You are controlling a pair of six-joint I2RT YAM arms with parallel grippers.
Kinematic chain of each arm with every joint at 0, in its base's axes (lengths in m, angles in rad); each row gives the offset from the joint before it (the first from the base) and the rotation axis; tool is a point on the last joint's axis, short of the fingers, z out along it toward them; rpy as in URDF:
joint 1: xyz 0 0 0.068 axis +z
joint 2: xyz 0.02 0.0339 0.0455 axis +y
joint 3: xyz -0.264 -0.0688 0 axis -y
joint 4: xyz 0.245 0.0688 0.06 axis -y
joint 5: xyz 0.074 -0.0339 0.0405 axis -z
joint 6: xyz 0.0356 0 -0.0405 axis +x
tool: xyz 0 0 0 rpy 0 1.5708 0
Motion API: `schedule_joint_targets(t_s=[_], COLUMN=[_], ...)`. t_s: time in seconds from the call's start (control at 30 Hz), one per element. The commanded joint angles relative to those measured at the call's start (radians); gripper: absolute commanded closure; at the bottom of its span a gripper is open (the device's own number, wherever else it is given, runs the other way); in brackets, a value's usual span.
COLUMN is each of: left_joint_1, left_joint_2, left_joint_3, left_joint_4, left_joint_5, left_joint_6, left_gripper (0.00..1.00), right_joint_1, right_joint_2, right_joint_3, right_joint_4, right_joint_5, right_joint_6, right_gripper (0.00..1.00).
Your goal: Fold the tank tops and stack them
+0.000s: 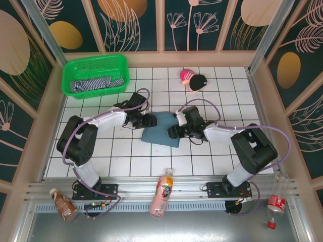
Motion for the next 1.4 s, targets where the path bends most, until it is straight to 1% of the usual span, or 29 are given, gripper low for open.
schedule_joint_targets(t_s=[0.0, 0.13, 0.2, 0.3, 0.43, 0.53, 0.63, 0.8, 0.9, 1.0, 1.17, 1.27, 1.3, 1.37], left_joint_1=[0.008, 0.031, 0.047, 0.069, 0.097, 0.110, 0.126, 0.140, 0.145, 0.147, 0.147, 0.147, 0.146, 0.148], left_joint_2=[-0.017, -0.050, -0.085, -0.106, -0.139, -0.172, -0.203, -0.226, -0.235, -0.243, -0.250, -0.260, -0.264, -0.271], left_joint_3=[0.042, 0.033, 0.025, 0.014, 0.003, -0.019, -0.047, -0.063, -0.078, -0.092, -0.104, -0.110, -0.113, -0.118], left_joint_4=[-0.082, -0.115, -0.122, -0.129, -0.136, -0.113, -0.086, -0.090, -0.090, -0.091, -0.093, -0.101, -0.104, -0.104], left_joint_5=[-0.063, -0.089, -0.093, -0.093, -0.101, -0.058, -0.016, -0.006, -0.005, -0.005, -0.006, -0.016, -0.018, -0.020], left_joint_6=[0.054, 0.074, 0.083, 0.103, 0.128, 0.141, 0.132, 0.134, 0.136, 0.136, 0.138, 0.144, 0.144, 0.143], left_gripper=[0.41, 0.37, 0.35, 0.31, 0.27, 0.26, 0.25, 0.25, 0.24, 0.24, 0.24, 0.24, 0.24, 0.24], right_joint_1=[-0.008, -0.027, -0.029, -0.030, -0.028, -0.024, 0.003, 0.038, 0.060, 0.083, 0.116, 0.108, 0.095, 0.063], right_joint_2=[-0.063, -0.141, -0.156, -0.149, -0.090, -0.031, 0.021, 0.094, 0.116, 0.143, 0.152, 0.139, 0.131, 0.110], right_joint_3=[0.061, 0.046, 0.026, -0.012, -0.010, 0.008, 0.037, 0.077, 0.104, 0.141, 0.184, 0.184, 0.179, 0.170], right_joint_4=[-0.094, -0.156, -0.180, -0.170, -0.145, -0.134, -0.135, -0.125, -0.148, -0.214, -0.256, -0.285, -0.297, -0.322], right_joint_5=[0.079, 0.095, 0.108, 0.104, 0.103, 0.099, 0.133, 0.160, 0.196, 0.258, 0.319, 0.341, 0.368, 0.380], right_joint_6=[0.104, 0.268, 0.328, 0.408, 0.419, 0.404, 0.376, 0.353, 0.341, 0.320, 0.315, 0.308, 0.300, 0.278], right_gripper=[0.44, 0.40, 0.39, 0.39, 0.39, 0.39, 0.39, 0.40, 0.46, 0.56, 0.73, 0.80, 0.81, 0.81])
